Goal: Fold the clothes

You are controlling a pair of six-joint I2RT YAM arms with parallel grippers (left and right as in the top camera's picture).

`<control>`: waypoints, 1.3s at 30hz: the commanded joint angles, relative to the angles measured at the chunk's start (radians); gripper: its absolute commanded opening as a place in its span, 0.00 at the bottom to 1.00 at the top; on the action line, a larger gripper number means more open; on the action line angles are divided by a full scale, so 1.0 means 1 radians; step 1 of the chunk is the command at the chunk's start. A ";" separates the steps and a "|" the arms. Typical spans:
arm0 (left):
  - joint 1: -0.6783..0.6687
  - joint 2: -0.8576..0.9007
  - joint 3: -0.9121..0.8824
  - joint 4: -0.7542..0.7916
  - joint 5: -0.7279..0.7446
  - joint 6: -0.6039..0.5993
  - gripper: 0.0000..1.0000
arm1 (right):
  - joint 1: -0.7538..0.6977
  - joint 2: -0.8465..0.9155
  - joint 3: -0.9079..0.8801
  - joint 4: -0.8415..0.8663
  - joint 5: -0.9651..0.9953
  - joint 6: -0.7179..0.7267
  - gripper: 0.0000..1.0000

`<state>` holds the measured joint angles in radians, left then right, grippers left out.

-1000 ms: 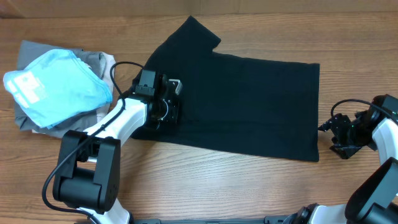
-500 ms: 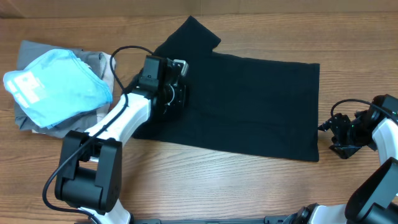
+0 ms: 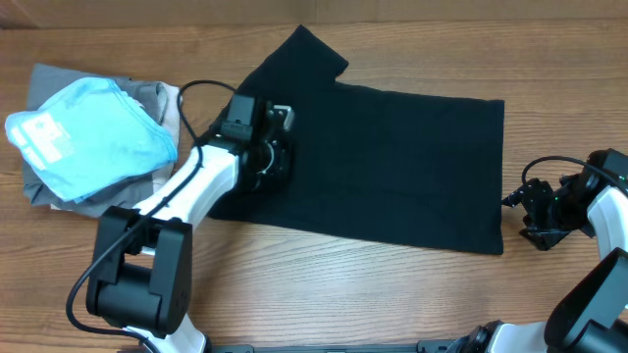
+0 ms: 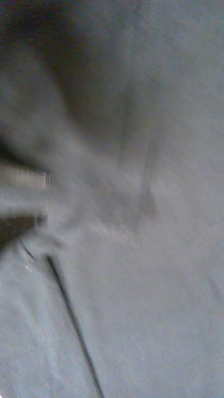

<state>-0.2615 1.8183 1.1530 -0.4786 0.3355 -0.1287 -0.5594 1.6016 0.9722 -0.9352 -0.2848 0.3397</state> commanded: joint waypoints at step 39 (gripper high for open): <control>0.157 0.134 0.036 0.212 -0.006 0.035 0.52 | 0.003 -0.025 0.010 0.006 -0.008 0.001 0.72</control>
<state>-0.1112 1.9484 1.1625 -0.2832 0.3054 -0.0750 -0.5594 1.6016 0.9722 -0.9348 -0.2852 0.3401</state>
